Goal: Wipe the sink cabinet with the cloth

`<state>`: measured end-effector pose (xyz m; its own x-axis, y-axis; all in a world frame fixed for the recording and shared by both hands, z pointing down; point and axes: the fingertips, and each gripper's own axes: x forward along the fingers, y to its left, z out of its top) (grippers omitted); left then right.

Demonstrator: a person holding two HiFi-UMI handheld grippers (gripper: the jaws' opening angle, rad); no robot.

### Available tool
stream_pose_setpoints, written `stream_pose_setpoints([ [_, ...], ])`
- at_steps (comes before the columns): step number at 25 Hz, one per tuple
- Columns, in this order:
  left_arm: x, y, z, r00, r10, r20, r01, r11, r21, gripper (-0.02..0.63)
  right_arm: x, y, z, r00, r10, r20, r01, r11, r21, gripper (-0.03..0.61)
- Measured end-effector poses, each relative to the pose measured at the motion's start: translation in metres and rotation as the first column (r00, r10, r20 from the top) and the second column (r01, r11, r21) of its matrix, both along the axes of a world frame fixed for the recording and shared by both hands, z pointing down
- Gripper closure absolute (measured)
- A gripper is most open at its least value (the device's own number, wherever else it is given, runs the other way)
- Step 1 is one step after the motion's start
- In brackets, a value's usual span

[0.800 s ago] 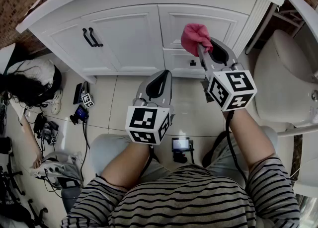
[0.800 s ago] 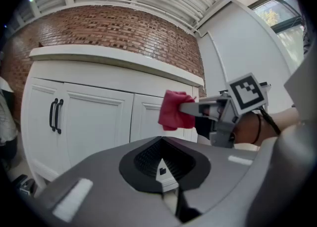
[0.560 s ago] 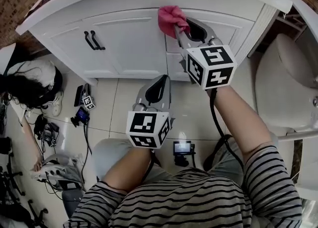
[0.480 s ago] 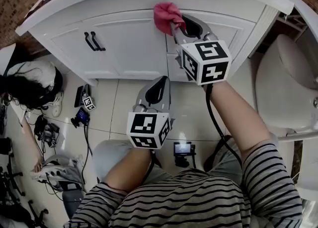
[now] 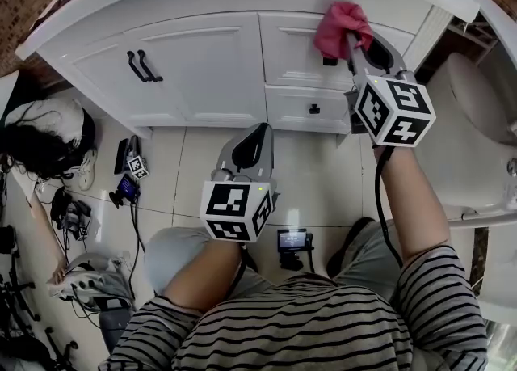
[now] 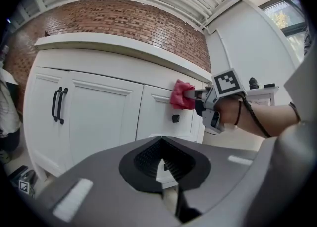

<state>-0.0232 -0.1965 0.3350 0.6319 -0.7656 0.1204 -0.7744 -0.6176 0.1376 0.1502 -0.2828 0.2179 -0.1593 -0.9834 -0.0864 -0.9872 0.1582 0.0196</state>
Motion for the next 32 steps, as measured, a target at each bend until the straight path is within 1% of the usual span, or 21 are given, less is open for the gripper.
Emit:
stream_pose_setpoints([
  [3, 0.004, 0.001, 0.002, 1.0, 0.005, -0.001, -0.005, 1.0, -0.008, 0.612, 0.056, 0.017, 0.005, 0.995, 0.098, 0.017, -0.098, 0.995, -0.01, 0.508],
  [6, 0.006, 0.001, 0.002, 1.0, 0.008, 0.001, -0.008, 1.0, -0.006, 0.612, 0.107, 0.032, 0.014, 0.977, 0.206, 0.046, -0.205, 0.978, -0.034, 0.508],
  [8, 0.007, 0.002, 0.002, 1.0, 0.009, 0.002, -0.009, 1.0, -0.007, 0.612, 0.127, 0.04, 0.019, 0.962, 0.262, 0.08, -0.258, 0.965, -0.054, 0.509],
  [9, 0.007, 0.003, 0.003, 1.0, 0.011, 0.002, -0.011, 1.0, -0.009, 0.612, 0.129, 0.044, 0.019, 0.958, 0.27, 0.1, -0.266, 0.962, -0.057, 0.511],
  [10, 0.008, 0.003, 0.003, 1.0, 0.013, 0.002, -0.013, 1.0, -0.009, 0.612, 0.124, 0.047, 0.017, 0.958, 0.259, 0.119, -0.255, 0.966, -0.051, 0.511],
  [11, 0.008, 0.004, 0.002, 1.0, 0.015, 0.001, -0.015, 1.0, -0.008, 0.612, 0.111, 0.049, 0.014, 0.964, 0.228, 0.135, -0.225, 0.974, -0.037, 0.511],
  [12, 0.009, 0.004, 0.001, 1.0, 0.017, 0.0, -0.017, 1.0, -0.006, 0.612, 0.091, 0.048, 0.01, 0.973, 0.178, 0.147, -0.177, 0.984, -0.017, 0.511],
  [14, 0.008, 0.004, 0.0, 1.0, 0.018, -0.003, -0.018, 1.0, -0.003, 0.612, 0.038, 0.038, 0.002, 0.988, 0.041, 0.152, -0.045, 0.999, 0.025, 0.511],
  [16, 0.007, 0.004, 0.0, 1.0, 0.016, -0.002, -0.016, 1.0, -0.001, 0.612, -0.019, 0.023, 0.002, 0.99, -0.083, 0.117, 0.078, 0.996, 0.047, 0.511],
  [17, 0.006, 0.004, 0.0, 1.0, 0.015, 0.001, -0.015, 1.0, 0.0, 0.612, -0.043, 0.014, 0.005, 0.988, -0.125, 0.089, 0.121, 0.992, 0.045, 0.511],
  [19, 0.003, 0.004, 0.002, 1.0, 0.007, 0.007, -0.007, 1.0, 0.0, 0.612, -0.076, -0.006, 0.016, 0.985, -0.168, 0.035, 0.167, 0.986, 0.02, 0.511],
  [21, -0.002, 0.001, 0.003, 1.0, -0.005, 0.001, 0.005, 1.0, -0.01, 0.612, -0.091, -0.022, 0.028, 0.986, -0.166, -0.015, 0.166, 0.986, -0.011, 0.511],
  [24, -0.008, -0.003, 0.005, 1.0, -0.02, -0.001, 0.02, 1.0, -0.016, 0.612, -0.084, -0.029, 0.035, 0.988, -0.137, -0.073, 0.136, 0.991, -0.019, 0.511],
  [26, -0.01, -0.005, 0.007, 1.0, -0.02, 0.002, 0.02, 1.0, -0.017, 0.612, -0.064, -0.024, 0.037, 0.993, -0.098, -0.068, 0.098, 0.995, -0.015, 0.511],
  [29, -0.007, -0.004, 0.008, 1.0, -0.01, 0.006, 0.01, 1.0, -0.021, 0.612, -0.017, -0.009, 0.039, 1.0, -0.008, -0.03, 0.008, 1.0, -0.014, 0.511],
  [32, 0.002, -0.001, 0.011, 1.0, 0.008, 0.017, -0.007, 1.0, -0.021, 0.612, 0.038, 0.007, 0.042, 0.995, 0.098, -0.001, -0.098, 0.995, -0.019, 0.511],
])
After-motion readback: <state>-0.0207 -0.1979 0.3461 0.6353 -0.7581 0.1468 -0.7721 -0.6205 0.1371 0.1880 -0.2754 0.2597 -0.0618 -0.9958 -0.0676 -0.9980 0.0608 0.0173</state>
